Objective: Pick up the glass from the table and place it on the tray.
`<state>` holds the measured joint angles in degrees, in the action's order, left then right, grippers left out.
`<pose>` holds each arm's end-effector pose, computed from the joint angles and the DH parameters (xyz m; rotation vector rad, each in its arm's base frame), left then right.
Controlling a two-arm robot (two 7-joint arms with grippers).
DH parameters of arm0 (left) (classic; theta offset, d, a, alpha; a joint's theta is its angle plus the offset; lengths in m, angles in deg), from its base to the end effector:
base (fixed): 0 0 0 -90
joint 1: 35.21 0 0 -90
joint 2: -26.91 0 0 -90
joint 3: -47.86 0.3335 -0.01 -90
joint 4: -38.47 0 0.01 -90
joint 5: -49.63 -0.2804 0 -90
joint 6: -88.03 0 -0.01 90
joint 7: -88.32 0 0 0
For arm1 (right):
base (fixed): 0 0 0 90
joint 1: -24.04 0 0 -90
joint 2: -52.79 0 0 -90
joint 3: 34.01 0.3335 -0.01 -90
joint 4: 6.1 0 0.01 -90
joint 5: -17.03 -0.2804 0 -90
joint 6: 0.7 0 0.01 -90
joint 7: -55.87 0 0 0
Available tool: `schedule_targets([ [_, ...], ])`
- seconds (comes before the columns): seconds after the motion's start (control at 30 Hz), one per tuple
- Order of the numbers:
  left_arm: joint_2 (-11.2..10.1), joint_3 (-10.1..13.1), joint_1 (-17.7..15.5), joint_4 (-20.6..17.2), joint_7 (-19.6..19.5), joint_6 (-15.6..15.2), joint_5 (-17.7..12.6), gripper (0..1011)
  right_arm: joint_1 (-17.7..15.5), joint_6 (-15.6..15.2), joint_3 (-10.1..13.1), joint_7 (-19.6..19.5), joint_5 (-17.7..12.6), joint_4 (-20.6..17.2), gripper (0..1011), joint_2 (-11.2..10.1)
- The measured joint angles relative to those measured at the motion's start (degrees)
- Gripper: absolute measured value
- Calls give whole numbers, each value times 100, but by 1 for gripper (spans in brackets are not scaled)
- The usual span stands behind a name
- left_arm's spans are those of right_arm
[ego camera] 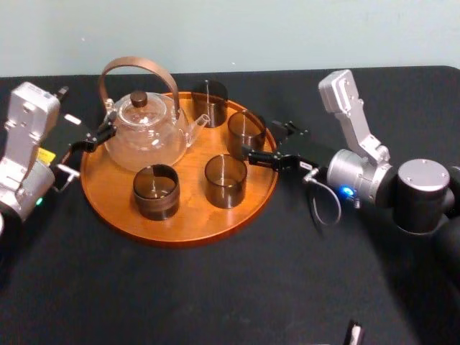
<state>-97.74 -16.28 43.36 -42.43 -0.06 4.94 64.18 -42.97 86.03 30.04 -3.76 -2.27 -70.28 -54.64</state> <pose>0.3383 0.1150 -0.3319 0.3045 -0.2851 1.2480 0.4094 -0.0291 -0.3509 -0.2279 0.1273 -0.7784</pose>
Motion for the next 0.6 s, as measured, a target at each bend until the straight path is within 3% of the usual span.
schedule_targets([
  [0.3,0,0,0,0,0,0,0,1001,-582,-100,166,-232,-134,-932,1003,-349],
  [0.6,0,0,0,0,0,0,0,1001,-1204,-71,482,-594,-212,-1834,1003,-691],
])
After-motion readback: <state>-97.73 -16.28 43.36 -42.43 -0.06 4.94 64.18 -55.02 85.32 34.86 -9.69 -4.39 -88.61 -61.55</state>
